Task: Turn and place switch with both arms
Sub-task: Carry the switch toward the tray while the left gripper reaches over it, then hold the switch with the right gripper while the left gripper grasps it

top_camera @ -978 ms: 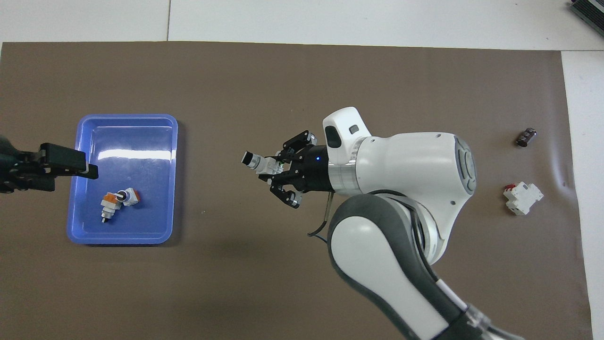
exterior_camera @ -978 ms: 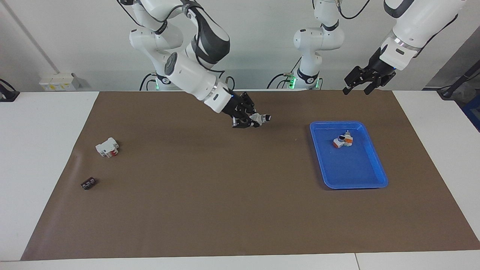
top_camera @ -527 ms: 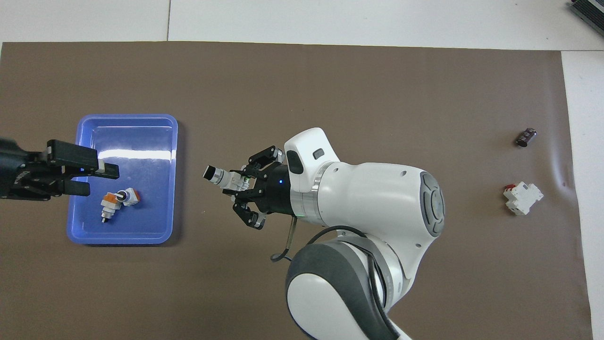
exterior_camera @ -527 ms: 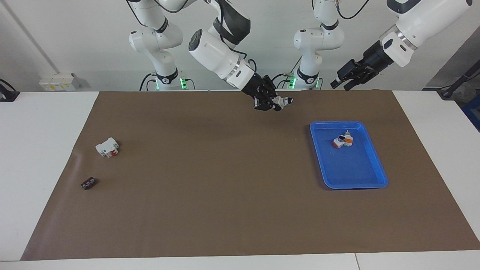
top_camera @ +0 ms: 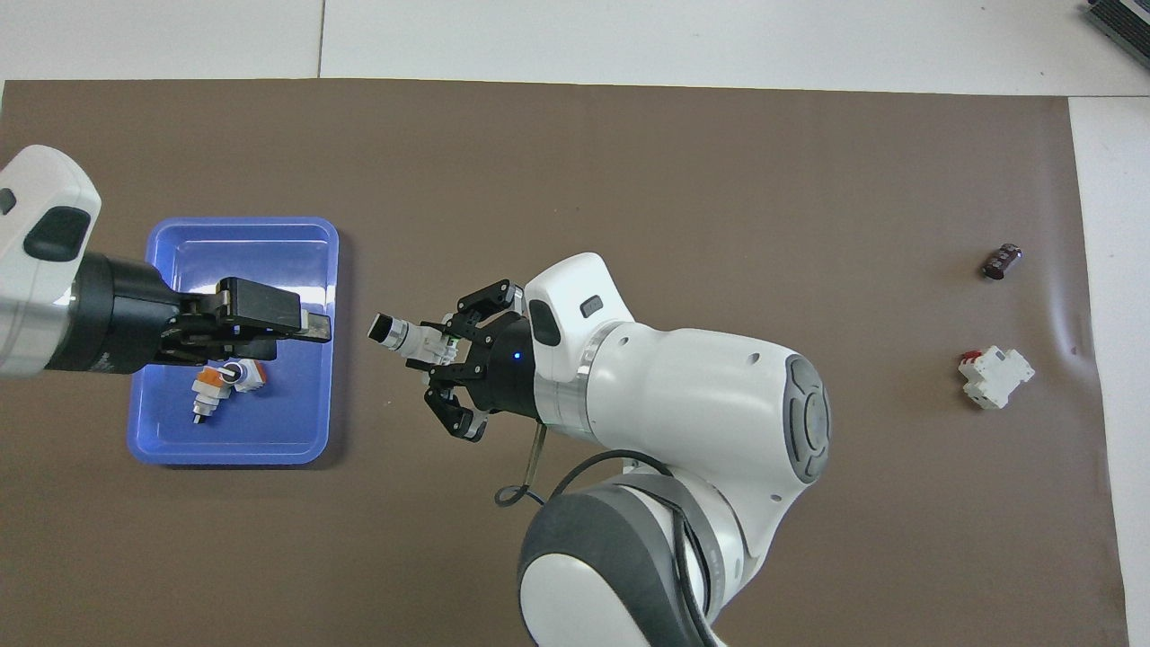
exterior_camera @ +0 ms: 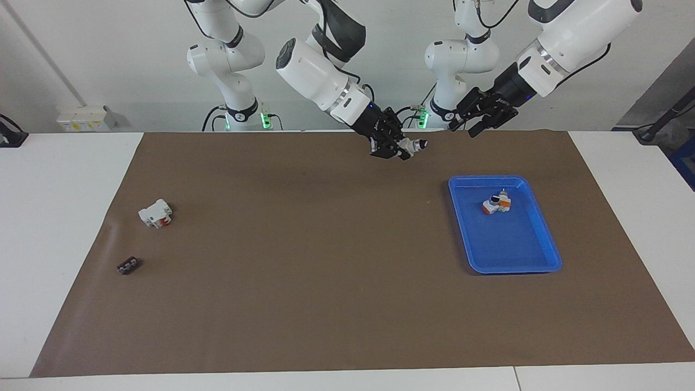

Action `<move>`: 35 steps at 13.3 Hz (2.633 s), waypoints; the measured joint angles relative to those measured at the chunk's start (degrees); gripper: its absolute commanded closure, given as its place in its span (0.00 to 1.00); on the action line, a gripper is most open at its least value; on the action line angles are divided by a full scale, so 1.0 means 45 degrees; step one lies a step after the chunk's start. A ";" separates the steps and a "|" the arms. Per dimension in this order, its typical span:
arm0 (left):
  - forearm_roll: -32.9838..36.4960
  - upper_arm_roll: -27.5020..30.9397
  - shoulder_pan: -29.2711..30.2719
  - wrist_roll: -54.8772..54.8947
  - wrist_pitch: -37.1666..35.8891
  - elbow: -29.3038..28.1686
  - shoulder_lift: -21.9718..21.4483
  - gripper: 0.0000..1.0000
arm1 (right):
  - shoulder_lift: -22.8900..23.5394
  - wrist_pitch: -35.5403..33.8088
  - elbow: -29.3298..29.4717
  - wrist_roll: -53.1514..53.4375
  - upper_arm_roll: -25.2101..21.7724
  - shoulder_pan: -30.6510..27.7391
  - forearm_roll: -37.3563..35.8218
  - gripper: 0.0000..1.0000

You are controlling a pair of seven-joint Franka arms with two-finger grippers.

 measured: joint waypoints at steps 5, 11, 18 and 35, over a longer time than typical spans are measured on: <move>-0.0197 0.0062 0.0002 0.2198 0.0297 -0.0001 -0.0054 0.31 | 0.0000 0.0035 0.0000 0.0109 -0.0020 0.0030 -0.0008 1.00; -0.0230 -0.0005 -0.0545 0.2610 0.1994 -0.0098 0.0066 0.35 | 0.0000 0.0037 -0.0011 0.0119 -0.0019 0.0110 -0.0151 1.00; -0.1666 0.0353 0.0297 0.3616 0.0751 0.0231 0.0616 0.35 | 0.0000 0.0038 -0.0012 0.0119 -0.0019 0.0158 -0.0186 1.00; -0.3809 0.0219 0.1000 0.7411 -0.0942 0.0799 0.1801 0.38 | -0.0001 0.0118 0.0095 0.1462 -0.0028 0.0159 -0.1976 1.00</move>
